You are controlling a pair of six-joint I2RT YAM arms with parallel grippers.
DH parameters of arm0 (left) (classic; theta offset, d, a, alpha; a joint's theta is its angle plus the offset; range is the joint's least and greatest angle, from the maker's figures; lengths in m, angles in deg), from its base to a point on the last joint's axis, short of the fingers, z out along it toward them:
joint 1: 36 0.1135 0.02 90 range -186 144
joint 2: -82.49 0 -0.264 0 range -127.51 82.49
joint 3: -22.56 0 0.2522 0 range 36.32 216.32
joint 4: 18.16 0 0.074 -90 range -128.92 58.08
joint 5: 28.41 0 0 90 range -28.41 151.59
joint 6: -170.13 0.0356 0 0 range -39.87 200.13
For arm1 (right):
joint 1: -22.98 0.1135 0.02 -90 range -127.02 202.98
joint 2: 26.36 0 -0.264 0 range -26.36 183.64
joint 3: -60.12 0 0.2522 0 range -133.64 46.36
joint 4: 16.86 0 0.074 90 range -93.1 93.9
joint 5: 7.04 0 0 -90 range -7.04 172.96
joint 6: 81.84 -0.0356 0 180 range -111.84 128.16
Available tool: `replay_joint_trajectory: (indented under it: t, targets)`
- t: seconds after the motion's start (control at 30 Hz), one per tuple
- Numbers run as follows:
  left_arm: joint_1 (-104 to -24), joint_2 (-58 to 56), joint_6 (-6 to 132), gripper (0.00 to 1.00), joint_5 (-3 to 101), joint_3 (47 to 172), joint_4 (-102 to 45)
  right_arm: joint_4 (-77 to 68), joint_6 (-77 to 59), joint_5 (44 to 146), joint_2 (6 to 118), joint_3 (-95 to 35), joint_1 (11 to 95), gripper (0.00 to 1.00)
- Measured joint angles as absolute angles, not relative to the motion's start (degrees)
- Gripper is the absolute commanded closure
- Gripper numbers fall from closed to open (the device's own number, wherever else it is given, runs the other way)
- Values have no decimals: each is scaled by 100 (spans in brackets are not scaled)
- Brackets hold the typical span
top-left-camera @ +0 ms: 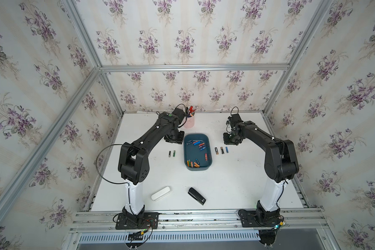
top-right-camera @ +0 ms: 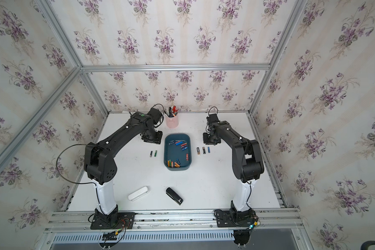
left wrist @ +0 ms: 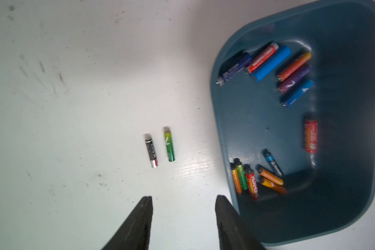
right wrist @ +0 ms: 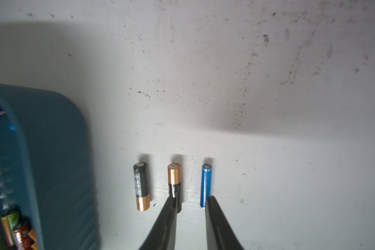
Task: Take the batteries out of the storage box
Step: Place the battery at the center of the board, then pick up the battery from the storage box.
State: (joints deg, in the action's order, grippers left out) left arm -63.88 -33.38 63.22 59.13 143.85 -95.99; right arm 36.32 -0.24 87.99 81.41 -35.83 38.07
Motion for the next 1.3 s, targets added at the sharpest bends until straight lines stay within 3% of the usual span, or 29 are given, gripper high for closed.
replay_joint_trajectory:
  t: [0.17,0.43,0.87,1.3]
  targets:
    - [-6925,-4287,6403,46,5922,15458,-9733,3641,-87,8994,7891,-3590,3807,70]
    - [-7155,-5576,6536,47,5262,16601,-9564,3855,-61,9005,7802,-3531,3802,70]
    - [-7240,-6009,6602,57,4634,16651,-9228,3969,-63,8985,7708,-3640,3802,70]
    - [-7277,-6182,6595,61,4790,16610,-9160,4043,-61,8981,7723,-3666,3802,70]
